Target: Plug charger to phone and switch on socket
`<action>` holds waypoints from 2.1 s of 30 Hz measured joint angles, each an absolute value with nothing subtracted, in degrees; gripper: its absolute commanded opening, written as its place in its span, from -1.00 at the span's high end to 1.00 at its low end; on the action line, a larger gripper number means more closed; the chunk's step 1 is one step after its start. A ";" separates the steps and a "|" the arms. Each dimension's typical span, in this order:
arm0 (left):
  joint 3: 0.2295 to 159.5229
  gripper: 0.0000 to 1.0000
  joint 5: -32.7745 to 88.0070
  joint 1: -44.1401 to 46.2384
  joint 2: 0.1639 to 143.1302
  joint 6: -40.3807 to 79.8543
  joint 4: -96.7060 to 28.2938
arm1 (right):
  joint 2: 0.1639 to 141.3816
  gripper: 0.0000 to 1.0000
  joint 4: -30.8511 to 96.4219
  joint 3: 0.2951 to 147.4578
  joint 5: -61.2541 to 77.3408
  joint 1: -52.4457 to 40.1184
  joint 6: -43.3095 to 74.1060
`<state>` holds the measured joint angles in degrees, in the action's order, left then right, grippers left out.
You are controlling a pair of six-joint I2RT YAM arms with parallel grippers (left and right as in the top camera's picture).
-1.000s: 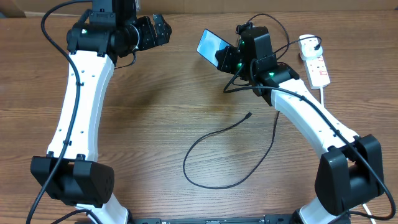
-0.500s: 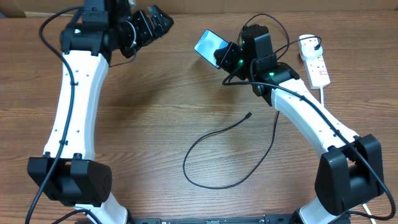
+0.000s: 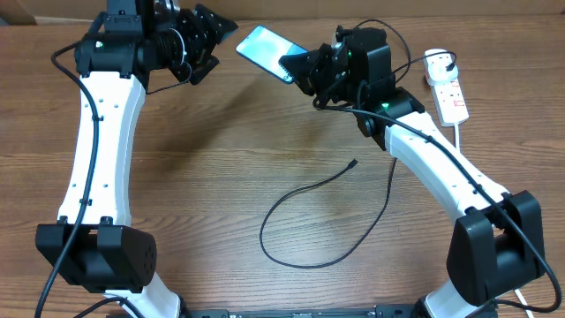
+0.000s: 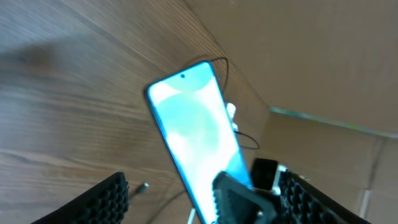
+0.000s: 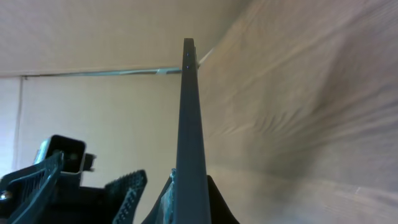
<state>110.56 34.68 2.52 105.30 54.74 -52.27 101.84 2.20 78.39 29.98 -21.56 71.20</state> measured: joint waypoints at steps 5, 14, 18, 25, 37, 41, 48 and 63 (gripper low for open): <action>110.56 -0.77 35.64 2.52 105.30 57.10 -52.12 | 101.84 0.93 -0.43 78.39 33.12 -21.56 74.00; 110.56 -0.63 36.23 2.52 105.30 58.52 -52.01 | 101.84 0.93 -7.16 78.39 37.98 -21.58 78.39; 110.56 -0.64 36.27 2.52 105.30 58.54 -52.01 | 101.84 0.93 -7.51 78.39 39.24 -21.58 80.12; 110.56 -0.62 36.47 2.52 105.30 58.54 -50.59 | 101.84 0.93 -7.90 78.39 42.61 -21.56 84.29; 110.54 -0.36 36.49 2.52 105.30 58.63 -50.63 | 101.84 0.93 -8.12 78.39 45.23 -21.52 90.30; 110.54 -0.37 36.64 2.52 105.30 58.65 -50.61 | 101.84 0.93 -8.14 78.39 45.17 -21.52 91.96; 110.52 -0.37 36.71 2.66 105.30 59.92 -50.61 | 101.84 0.92 -8.12 78.39 43.11 -22.50 94.26; 110.52 -0.30 40.34 3.53 105.30 63.75 -50.54 | 101.78 0.92 -12.80 78.37 41.28 -24.10 94.70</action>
